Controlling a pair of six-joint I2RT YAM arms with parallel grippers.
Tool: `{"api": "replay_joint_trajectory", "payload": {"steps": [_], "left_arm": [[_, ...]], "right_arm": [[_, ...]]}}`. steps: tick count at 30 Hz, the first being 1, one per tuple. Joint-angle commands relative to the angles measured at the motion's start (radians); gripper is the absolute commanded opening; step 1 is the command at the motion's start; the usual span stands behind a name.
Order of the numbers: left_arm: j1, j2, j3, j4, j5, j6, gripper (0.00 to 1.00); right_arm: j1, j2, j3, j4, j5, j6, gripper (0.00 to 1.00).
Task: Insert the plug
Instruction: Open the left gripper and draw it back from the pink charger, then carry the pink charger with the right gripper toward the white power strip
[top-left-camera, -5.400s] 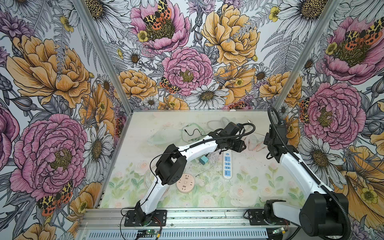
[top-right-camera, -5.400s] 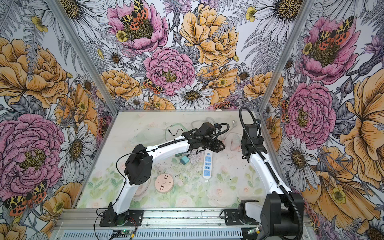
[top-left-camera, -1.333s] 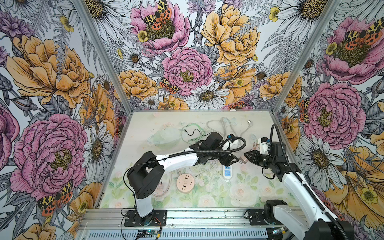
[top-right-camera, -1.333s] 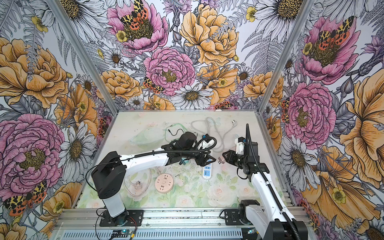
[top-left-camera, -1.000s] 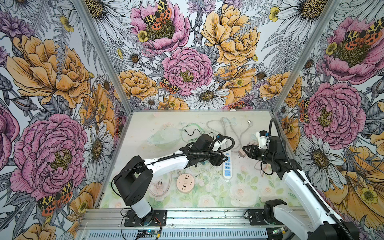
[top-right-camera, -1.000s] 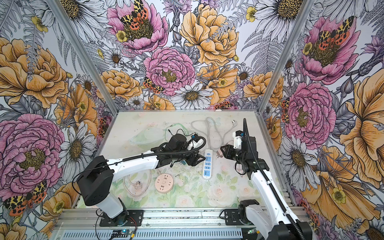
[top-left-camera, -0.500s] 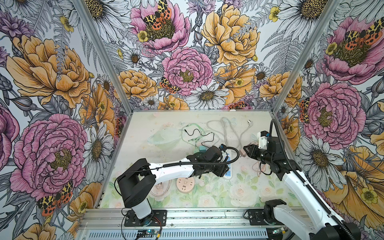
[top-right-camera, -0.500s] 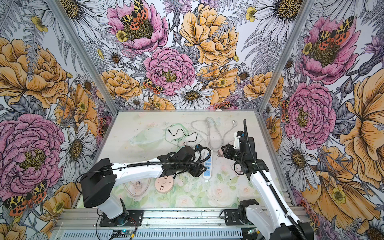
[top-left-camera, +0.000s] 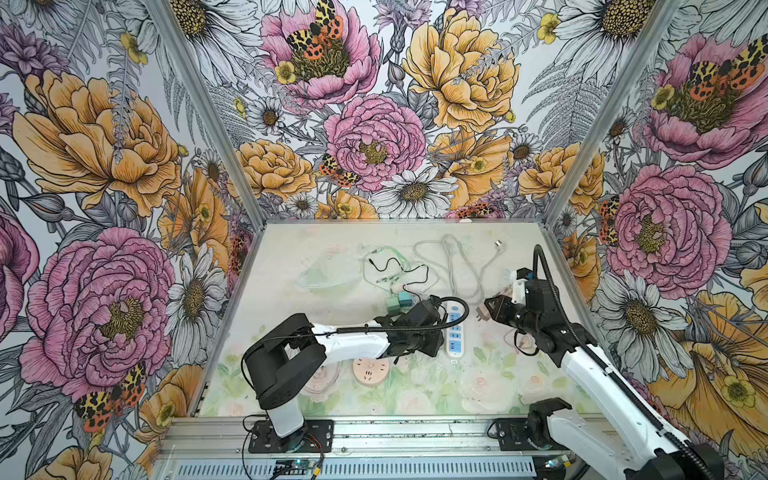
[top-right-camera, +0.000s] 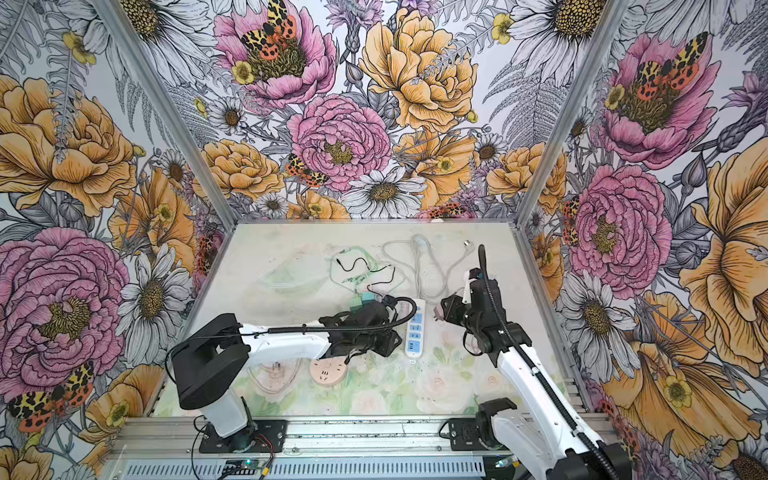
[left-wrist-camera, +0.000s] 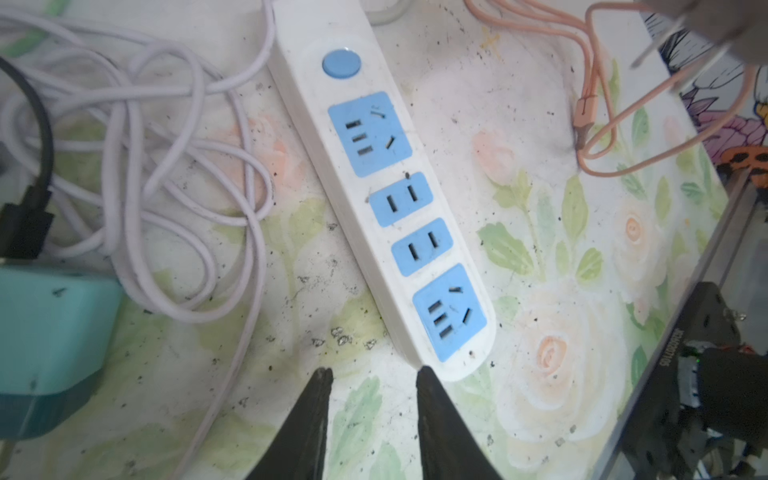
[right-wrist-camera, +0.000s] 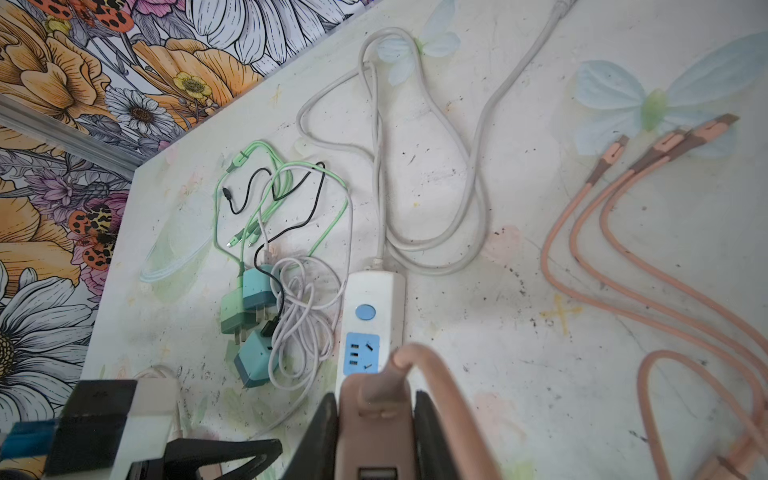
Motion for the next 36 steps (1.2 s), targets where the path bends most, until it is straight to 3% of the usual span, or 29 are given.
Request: {"api": "replay_joint_trajectory", "payload": {"steps": [1,13,26,36], "left_arm": [[0.014,0.028,-0.003,0.065,0.025,-0.028,0.31],[0.016,0.091,0.015,0.100,0.059,-0.071,0.16],[-0.007,0.177,0.066,0.120,0.109,-0.085,0.16],[0.031,0.058,0.024,0.074,0.086,-0.063,0.17]], "right_arm": [[0.026,0.003,0.022,0.016,0.089,0.008,0.00],[0.034,-0.012,0.027,0.001,0.151,0.001,0.00],[0.040,-0.039,0.014,0.000,0.162,-0.046,0.00],[0.040,0.023,0.055,0.005,0.140,-0.103,0.00]]}}
